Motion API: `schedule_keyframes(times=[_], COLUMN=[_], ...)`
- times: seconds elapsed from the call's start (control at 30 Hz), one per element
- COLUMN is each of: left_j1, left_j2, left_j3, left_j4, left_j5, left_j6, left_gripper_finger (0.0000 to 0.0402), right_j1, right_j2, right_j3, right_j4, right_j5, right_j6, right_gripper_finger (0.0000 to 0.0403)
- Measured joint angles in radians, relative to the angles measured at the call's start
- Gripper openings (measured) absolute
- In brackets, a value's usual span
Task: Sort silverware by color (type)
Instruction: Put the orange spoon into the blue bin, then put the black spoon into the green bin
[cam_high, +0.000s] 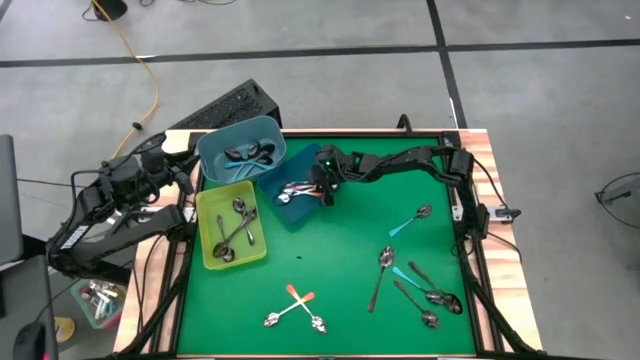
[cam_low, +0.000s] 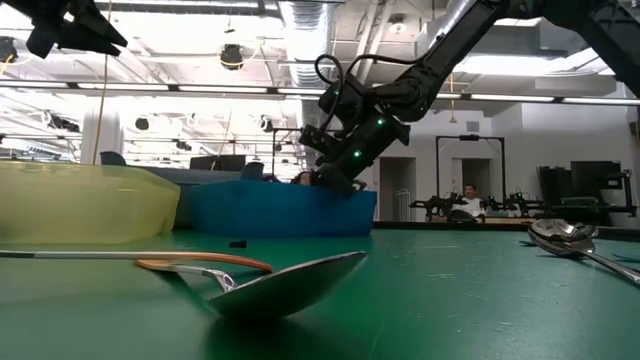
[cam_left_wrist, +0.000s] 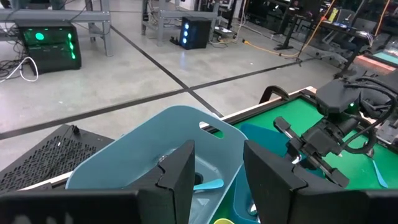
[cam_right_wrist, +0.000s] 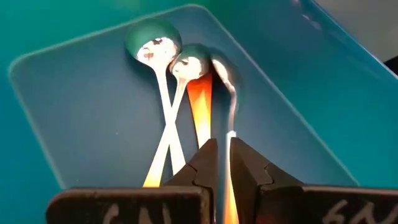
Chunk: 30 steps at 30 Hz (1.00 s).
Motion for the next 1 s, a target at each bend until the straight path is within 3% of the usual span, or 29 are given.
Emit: schedule_keyframes(times=[0.33, 0.63, 0.83, 1.0], left_j1=[0.0, 0.0, 0.0, 0.0], left_j2=[0.0, 0.0, 0.0, 0.0], left_j3=[0.0, 0.0, 0.0, 0.0], left_j4=[0.0, 0.0, 0.0, 0.0], left_j5=[0.0, -0.001, -0.001, 0.01], left_j6=[0.002, 0.014, 0.014, 0.002], left_gripper_finger=[0.0122, 0.0122, 0.0122, 0.0122], right_j1=[-0.011, 0.007, 0.009, 0.008], right_j2=[0.0, 0.0, 0.0, 0.0], right_j3=[0.0, 0.091, 0.26, 0.475], right_j4=[0.019, -0.117, -0.376, -0.701], right_j5=[0.005, 0.0, 0.009, 0.129], right_j6=[0.077, 0.076, 0.047, -0.027], right_gripper_finger=[0.0096, 0.0153, 0.0163, 0.0163])
